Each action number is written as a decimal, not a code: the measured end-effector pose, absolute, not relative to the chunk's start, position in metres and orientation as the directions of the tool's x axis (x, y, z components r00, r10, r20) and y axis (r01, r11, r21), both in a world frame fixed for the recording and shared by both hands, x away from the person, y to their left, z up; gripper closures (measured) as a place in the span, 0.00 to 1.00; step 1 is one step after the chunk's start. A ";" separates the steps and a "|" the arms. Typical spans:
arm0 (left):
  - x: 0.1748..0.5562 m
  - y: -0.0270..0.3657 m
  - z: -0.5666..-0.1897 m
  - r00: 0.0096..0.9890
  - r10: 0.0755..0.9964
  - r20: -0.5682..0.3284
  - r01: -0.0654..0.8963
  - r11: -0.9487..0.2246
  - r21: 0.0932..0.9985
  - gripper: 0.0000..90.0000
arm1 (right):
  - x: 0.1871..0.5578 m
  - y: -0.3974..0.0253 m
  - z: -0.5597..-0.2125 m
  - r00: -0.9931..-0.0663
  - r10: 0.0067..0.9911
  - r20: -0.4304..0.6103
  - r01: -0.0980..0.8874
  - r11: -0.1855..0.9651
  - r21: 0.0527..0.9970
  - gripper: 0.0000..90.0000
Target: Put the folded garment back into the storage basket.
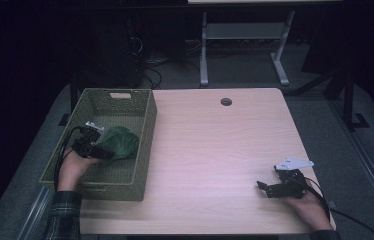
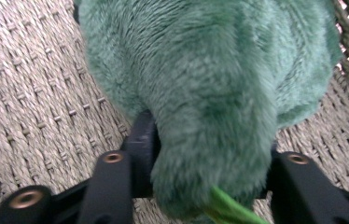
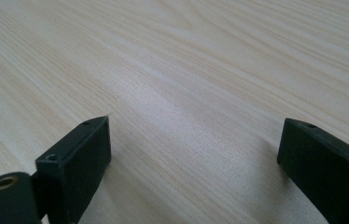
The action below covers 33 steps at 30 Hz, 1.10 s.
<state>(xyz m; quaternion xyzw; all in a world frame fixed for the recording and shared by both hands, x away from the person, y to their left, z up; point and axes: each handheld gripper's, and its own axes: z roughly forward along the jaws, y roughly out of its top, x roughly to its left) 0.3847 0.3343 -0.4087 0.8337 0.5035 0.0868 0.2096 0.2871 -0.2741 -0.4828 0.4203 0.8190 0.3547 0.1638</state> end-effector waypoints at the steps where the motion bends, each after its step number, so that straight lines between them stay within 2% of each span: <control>1: 0.385 0.335 -0.409 0.485 0.873 -0.062 0.802 -0.415 0.431 0.56 | 0.287 -0.274 -0.483 -0.593 0.805 0.029 0.572 0.395 0.718 0.10; 7: 0.385 0.334 -0.409 0.488 0.871 -0.053 0.790 -0.415 0.452 0.32 | 0.287 -0.274 -0.483 -0.593 0.804 0.029 0.572 0.395 0.719 0.10; 11: 0.383 0.335 -0.402 0.489 0.872 -0.039 0.776 -0.414 0.476 0.23 | 0.287 -0.274 -0.483 -0.593 0.805 0.030 0.572 0.395 0.719 0.10; 17: 0.380 0.331 -0.385 0.494 0.869 -0.028 0.746 -0.407 0.527 0.19 | 0.287 -0.274 -0.483 -0.593 0.805 0.029 0.572 0.395 0.719 0.10; 33: 0.366 0.301 -0.352 0.542 0.839 -0.048 0.651 -0.384 0.654 0.18 | 0.287 -0.274 -0.483 -0.593 0.805 0.029 0.572 0.395 0.719 0.10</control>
